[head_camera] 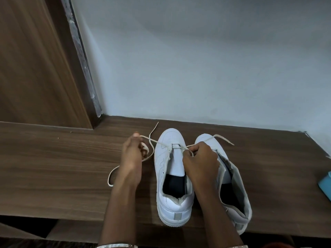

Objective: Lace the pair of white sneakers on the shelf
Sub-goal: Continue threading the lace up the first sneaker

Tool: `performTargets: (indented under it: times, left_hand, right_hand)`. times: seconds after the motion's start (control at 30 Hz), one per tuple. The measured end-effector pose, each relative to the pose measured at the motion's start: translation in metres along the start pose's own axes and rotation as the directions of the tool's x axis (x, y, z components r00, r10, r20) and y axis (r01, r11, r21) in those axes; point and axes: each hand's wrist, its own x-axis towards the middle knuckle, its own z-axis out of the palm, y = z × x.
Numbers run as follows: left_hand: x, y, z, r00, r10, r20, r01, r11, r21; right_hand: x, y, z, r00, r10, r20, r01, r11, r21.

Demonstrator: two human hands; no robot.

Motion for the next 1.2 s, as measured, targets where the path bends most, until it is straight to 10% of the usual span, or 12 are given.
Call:
performTargets:
  times: [0.13,0.27,0.37,0.43,0.6,0.7,0.8,0.9,1.03,1.13,1.2]
  left_hand:
    - [0.004,0.014,-0.018,0.979,-0.093,0.183,0.193,0.726,-0.66]
    - [-0.002,0.019,-0.018,0.971,-0.126,0.205,0.238,0.626,-0.742]
    - [-0.004,0.008,-0.008,0.998,0.055,-0.016,-0.057,0.996,-0.076]
    - [-0.006,-0.003,-0.004,0.944,0.31,0.114,-0.33,0.868,0.37]
    - [-0.017,-0.013,0.002,0.888,0.275,0.368,-0.429,0.208,0.879]
    - [-0.011,-0.014,-0.001,0.896,0.3,0.326,-0.403,0.243,0.882]
    - [-0.002,-0.014,-0.001,0.93,0.259,0.262,-0.368,0.637,0.677]
    - [-0.005,-0.003,0.006,0.998,-0.01,0.064,0.007,0.998,0.055]
    - [-0.001,0.01,-0.005,0.947,-0.166,0.277,0.315,0.663,-0.679]
    - [0.0,0.006,-0.016,0.936,-0.14,0.323,0.35,0.479,-0.805]
    - [0.0,0.006,-0.016,0.935,-0.186,0.303,0.353,0.578,-0.735]
  right_hand:
    - [0.001,0.0,0.001,1.0,-0.005,-0.001,0.005,1.0,-0.019]
    - [0.001,-0.001,0.002,1.0,-0.013,-0.003,0.013,0.999,-0.031]
    - [0.001,-0.001,0.002,1.0,-0.013,0.003,0.013,0.999,-0.034]
    - [0.001,-0.001,0.002,1.0,-0.015,0.002,0.015,0.999,-0.03]
    - [0.001,0.001,0.002,1.0,-0.019,-0.002,0.018,1.0,-0.018]
    - [0.002,0.002,0.002,1.0,-0.015,-0.002,0.015,1.0,-0.011]
    - [0.002,0.002,0.002,1.0,-0.018,-0.005,0.018,1.0,-0.012]
    - [0.002,0.001,0.002,1.0,-0.005,0.002,0.005,1.0,-0.016]
    - [0.002,0.001,0.001,1.0,-0.006,0.003,0.006,1.0,-0.017]
    - [0.001,0.001,0.002,1.0,-0.012,0.003,0.012,0.999,-0.032]
    - [0.001,0.0,0.002,1.0,-0.011,0.004,0.011,0.999,-0.038]
